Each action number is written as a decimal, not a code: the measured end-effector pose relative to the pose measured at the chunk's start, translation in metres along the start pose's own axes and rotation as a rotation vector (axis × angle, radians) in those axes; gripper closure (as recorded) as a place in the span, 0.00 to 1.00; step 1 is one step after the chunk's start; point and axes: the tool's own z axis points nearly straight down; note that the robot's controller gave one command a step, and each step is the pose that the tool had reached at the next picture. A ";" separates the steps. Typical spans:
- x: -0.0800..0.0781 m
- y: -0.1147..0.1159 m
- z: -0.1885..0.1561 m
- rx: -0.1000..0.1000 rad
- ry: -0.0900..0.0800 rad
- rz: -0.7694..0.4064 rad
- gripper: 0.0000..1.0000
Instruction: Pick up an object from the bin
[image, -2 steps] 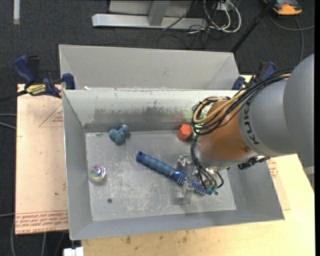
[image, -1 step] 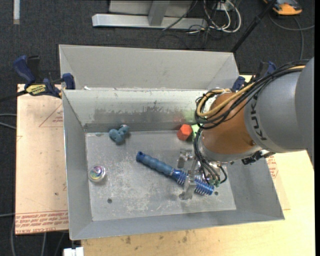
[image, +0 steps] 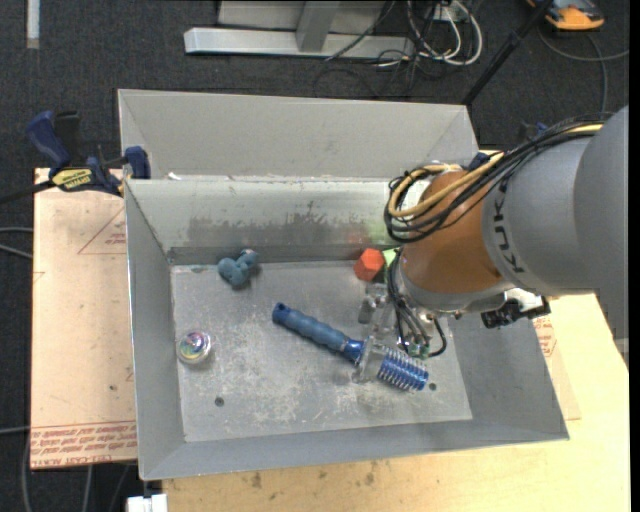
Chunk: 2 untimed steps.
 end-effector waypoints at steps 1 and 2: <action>-0.011 -0.011 0.031 0.001 0.003 0.123 0.00; -0.011 -0.010 0.031 0.001 0.003 0.120 0.00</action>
Offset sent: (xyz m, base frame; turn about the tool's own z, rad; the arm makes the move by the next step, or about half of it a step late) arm 0.0080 -0.0140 -0.0298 0.1251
